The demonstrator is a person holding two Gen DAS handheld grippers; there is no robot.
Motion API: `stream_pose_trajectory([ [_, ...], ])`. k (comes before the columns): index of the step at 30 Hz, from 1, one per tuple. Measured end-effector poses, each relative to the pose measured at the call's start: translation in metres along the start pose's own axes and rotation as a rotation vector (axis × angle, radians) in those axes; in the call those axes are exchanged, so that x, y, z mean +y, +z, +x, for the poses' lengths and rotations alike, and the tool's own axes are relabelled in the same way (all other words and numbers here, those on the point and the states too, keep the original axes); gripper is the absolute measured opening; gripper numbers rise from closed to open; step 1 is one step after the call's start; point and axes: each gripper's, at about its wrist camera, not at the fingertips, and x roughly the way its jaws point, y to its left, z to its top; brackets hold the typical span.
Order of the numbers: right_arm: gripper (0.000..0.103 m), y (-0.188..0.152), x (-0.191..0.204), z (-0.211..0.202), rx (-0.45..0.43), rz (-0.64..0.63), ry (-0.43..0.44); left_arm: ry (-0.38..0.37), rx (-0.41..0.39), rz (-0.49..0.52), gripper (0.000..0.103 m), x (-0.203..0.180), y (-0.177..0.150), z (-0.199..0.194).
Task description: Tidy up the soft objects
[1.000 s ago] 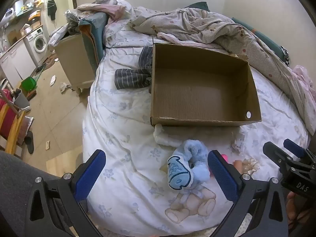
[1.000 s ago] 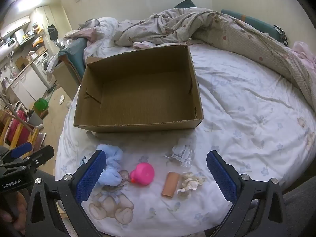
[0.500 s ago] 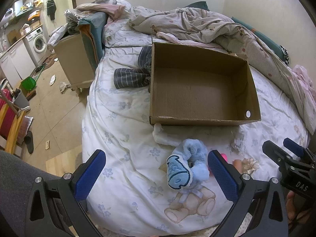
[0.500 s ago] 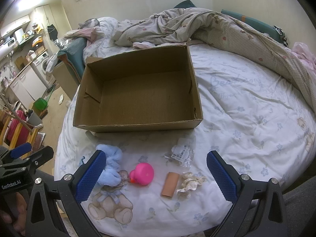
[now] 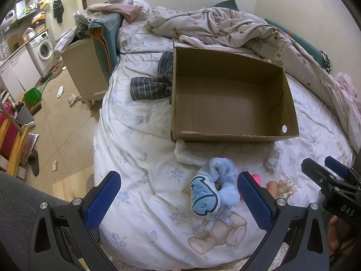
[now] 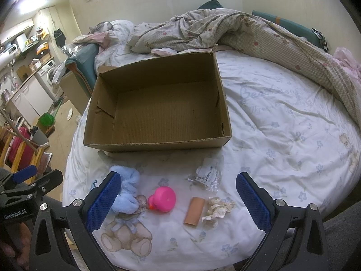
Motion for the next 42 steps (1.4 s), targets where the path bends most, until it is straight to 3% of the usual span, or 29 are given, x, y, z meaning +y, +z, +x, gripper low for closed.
stream_pose_trajectory([
  [42,0.103,-0.0002,-0.0018,0.0038,0.016,0.009,-0.016,0.004,0.002,-0.011,0.103,0.0018,-0.0034,0.0043],
])
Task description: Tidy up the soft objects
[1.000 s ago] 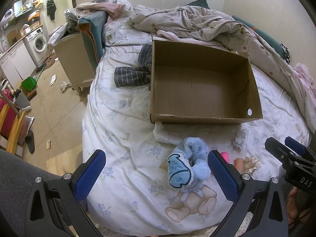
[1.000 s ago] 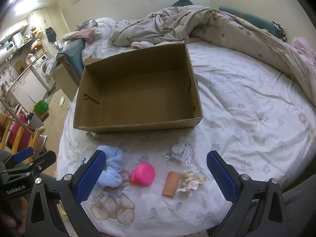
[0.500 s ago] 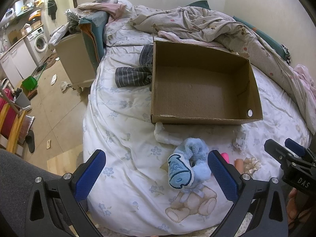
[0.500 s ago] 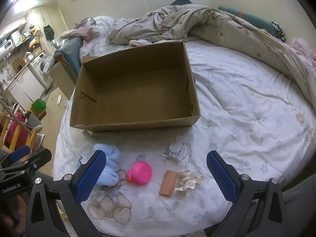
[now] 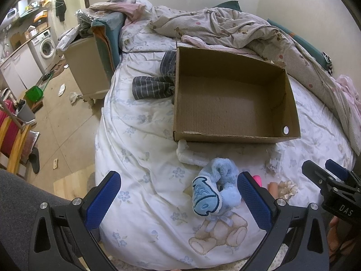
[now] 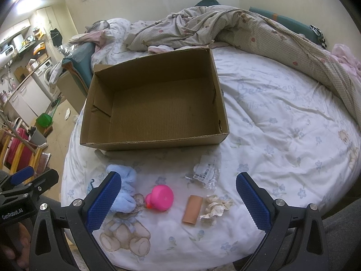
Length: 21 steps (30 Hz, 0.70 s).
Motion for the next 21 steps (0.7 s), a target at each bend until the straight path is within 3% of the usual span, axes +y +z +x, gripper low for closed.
stream_pose_trajectory([
  [10,0.103,0.002,-0.002,0.001,0.007,0.006,0.010,0.003,0.017,-0.001,0.103,0.000,0.002,0.001],
  [15,0.103,0.018,-0.011,-0.006,0.063,0.067,0.120,0.030,0.034,-0.061,0.103,0.018,0.020,-0.006],
  [17,0.103,0.025,-0.019,-0.007,0.083,0.099,0.145,0.037,0.059,-0.094,0.103,0.028,0.029,-0.003],
  [21,0.103,0.035,-0.038,0.003,0.136,0.159,0.179,-0.008,0.184,-0.150,0.102,0.035,0.038,0.020],
])
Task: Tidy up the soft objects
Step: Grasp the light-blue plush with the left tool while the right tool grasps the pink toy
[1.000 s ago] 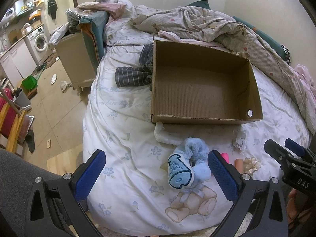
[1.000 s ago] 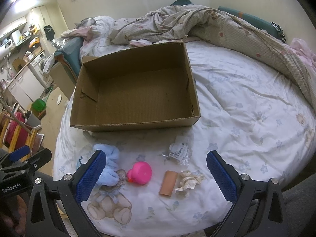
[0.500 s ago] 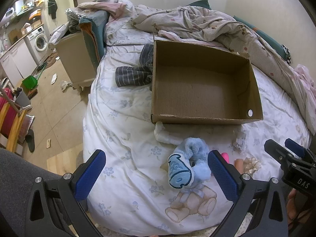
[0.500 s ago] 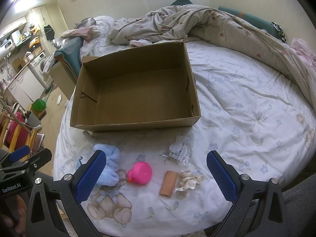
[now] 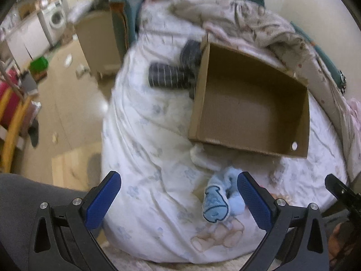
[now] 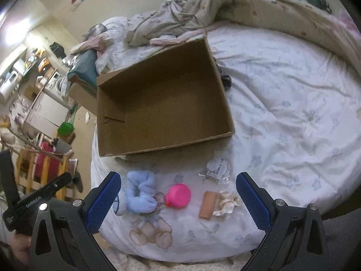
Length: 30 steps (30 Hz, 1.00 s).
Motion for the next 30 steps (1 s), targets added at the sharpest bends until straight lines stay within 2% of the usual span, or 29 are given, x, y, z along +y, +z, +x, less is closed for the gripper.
stream_pose_trajectory([
  [1,0.103,0.002,-0.004,0.002,0.000,0.007,-0.013,-0.003,0.038,0.008,0.097,-0.004,-0.001,0.008],
  [2,0.103,0.002,-0.009,0.005,0.004,0.022,-0.029,-0.007,0.073,0.016,0.089,-0.008,-0.002,0.017],
  [3,0.103,0.001,-0.014,0.009,0.013,0.041,-0.035,-0.014,0.113,0.021,0.088,-0.014,-0.006,0.027],
  [7,0.103,-0.004,-0.031,0.025,0.070,0.112,-0.055,-0.025,0.189,0.057,0.087,-0.040,-0.023,0.054],
  [13,0.103,-0.003,-0.039,0.029,0.092,0.143,-0.045,-0.015,0.277,0.077,0.088,-0.078,-0.029,0.093],
  [17,0.103,-0.003,-0.037,0.031,0.095,0.124,-0.041,0.095,0.264,0.168,0.087,-0.103,-0.029,0.107],
  [19,0.103,-0.003,-0.035,0.032,0.098,0.116,-0.037,0.110,0.282,0.173,0.087,-0.107,-0.031,0.118],
  [21,0.103,-0.004,-0.034,0.032,0.099,0.109,-0.035,0.126,0.280,0.187,0.078,-0.111,-0.031,0.125],
  [23,0.103,-0.004,-0.032,0.032,0.101,0.102,-0.036,0.119,0.276,0.202,0.052,-0.114,-0.032,0.128],
  [26,0.103,-0.005,-0.032,0.032,0.100,0.099,-0.038,0.097,0.267,0.205,0.024,-0.114,-0.031,0.125],
  [30,0.103,-0.005,-0.033,0.032,0.102,0.098,-0.038,0.022,0.245,0.205,0.019,-0.110,-0.025,0.104],
])
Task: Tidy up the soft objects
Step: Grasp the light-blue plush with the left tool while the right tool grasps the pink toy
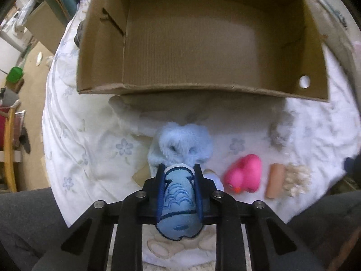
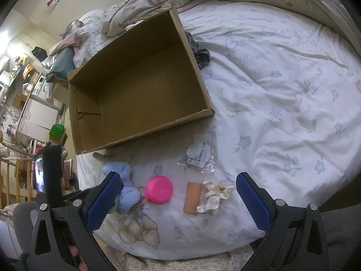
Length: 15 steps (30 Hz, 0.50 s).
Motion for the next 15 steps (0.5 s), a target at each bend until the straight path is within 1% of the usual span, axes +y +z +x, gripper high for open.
stream_pose_trajectory([
  [2,0.103,0.000,0.001,0.000,0.004,-0.003,-0.001,-0.023,-0.015,-0.007,0.018,0.006,0.000,-0.013],
  [3,0.103,0.000,0.002,0.001,0.005,-0.006,-0.001,-0.047,-0.023,-0.017,0.018,0.010,0.000,-0.022],
  [5,0.103,-0.001,0.004,0.001,0.008,-0.012,0.002,-0.080,-0.039,-0.029,0.018,0.022,-0.001,-0.046],
  [7,0.103,-0.002,0.004,0.002,0.018,-0.013,0.018,-0.102,-0.066,-0.031,0.018,0.038,-0.008,-0.068],
  [10,0.103,-0.004,0.007,0.007,0.059,-0.016,0.060,-0.124,-0.089,-0.056,0.018,0.061,-0.012,-0.088],
  [12,0.103,-0.006,0.012,0.012,0.101,-0.015,0.116,-0.130,-0.102,-0.071,0.018,0.075,-0.014,-0.095],
  [13,0.101,-0.006,0.015,0.016,0.129,-0.015,0.149,-0.130,-0.111,-0.079,0.018,0.081,-0.015,-0.097],
  [15,0.090,-0.006,0.023,0.025,0.184,-0.022,0.193,-0.122,-0.129,-0.095,0.018,0.090,-0.016,-0.096],
])
